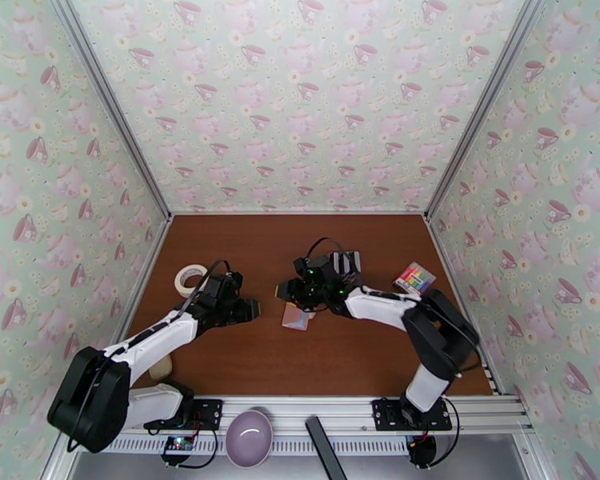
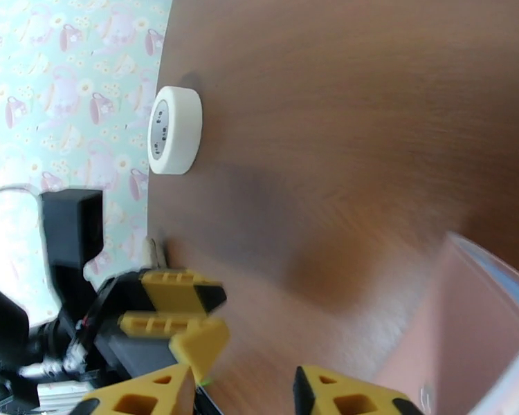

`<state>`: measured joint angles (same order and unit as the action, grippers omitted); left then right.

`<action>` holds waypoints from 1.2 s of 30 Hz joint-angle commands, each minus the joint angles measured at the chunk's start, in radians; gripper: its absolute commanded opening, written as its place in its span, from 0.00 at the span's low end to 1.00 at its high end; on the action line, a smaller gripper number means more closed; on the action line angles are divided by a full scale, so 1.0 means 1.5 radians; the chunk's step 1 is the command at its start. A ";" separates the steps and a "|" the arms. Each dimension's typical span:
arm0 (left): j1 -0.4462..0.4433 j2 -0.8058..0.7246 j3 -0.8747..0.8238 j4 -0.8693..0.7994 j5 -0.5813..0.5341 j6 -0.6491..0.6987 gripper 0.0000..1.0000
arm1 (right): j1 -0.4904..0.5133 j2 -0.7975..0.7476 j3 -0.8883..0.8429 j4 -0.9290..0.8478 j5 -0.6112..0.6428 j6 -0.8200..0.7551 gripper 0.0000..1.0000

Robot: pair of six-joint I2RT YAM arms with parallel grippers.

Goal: Put the credit cards into the card holder

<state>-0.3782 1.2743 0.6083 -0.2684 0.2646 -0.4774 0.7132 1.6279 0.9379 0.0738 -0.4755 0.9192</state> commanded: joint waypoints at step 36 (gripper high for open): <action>-0.039 0.061 -0.002 0.074 0.001 0.007 0.53 | 0.006 0.045 0.043 -0.259 0.143 -0.119 0.62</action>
<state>-0.4301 1.3560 0.6239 -0.1783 0.2756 -0.4706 0.7155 1.6695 0.9836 -0.3225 -0.2504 0.7536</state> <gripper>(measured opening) 0.532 0.623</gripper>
